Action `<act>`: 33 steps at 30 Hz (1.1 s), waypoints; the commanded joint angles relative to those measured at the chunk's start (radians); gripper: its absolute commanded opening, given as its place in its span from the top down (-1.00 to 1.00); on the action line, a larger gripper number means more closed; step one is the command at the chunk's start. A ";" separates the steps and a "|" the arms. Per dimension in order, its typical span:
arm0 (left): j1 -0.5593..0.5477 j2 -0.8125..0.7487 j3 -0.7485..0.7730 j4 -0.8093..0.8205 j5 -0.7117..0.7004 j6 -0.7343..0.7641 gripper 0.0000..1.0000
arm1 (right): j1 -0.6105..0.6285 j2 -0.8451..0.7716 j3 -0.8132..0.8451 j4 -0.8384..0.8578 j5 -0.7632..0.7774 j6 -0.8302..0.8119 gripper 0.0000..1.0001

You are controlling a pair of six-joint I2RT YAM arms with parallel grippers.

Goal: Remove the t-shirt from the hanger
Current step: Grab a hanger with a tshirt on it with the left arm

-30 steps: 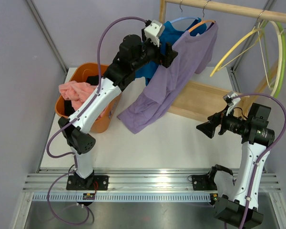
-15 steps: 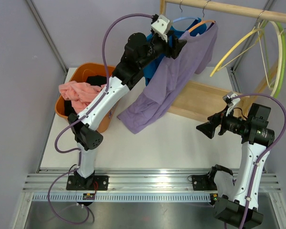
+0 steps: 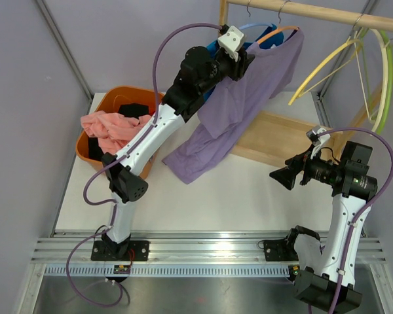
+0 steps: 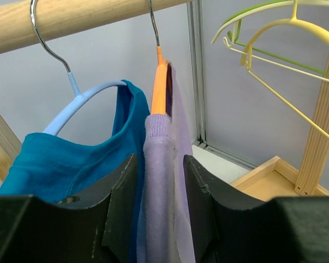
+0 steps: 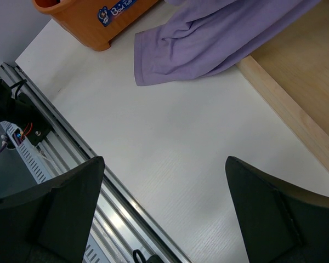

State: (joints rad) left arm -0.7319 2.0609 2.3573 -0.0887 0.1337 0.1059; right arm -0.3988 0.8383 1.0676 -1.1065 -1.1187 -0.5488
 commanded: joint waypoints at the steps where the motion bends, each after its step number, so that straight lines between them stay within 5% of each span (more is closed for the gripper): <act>1: -0.008 0.040 0.074 0.004 -0.025 0.041 0.19 | 0.005 -0.005 0.040 -0.015 -0.023 -0.003 -0.99; 6: -0.009 0.062 0.096 -0.060 -0.008 0.078 0.31 | 0.005 -0.002 0.064 -0.032 -0.024 -0.002 -0.99; 11: -0.009 0.050 0.074 -0.088 -0.022 0.118 1.00 | 0.005 -0.002 0.083 -0.032 -0.026 0.010 -0.99; 19: -0.009 0.016 0.066 -0.072 0.053 0.061 1.00 | 0.005 -0.002 0.091 -0.042 -0.013 0.006 -0.99; 33: 0.008 -0.022 0.096 0.194 0.073 -0.218 1.00 | 0.005 -0.005 0.091 -0.050 -0.004 -0.008 -0.99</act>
State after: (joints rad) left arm -0.7235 2.1044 2.4142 -0.1078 0.1795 -0.0395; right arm -0.3988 0.8398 1.1206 -1.1503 -1.1179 -0.5446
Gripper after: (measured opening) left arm 0.147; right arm 0.993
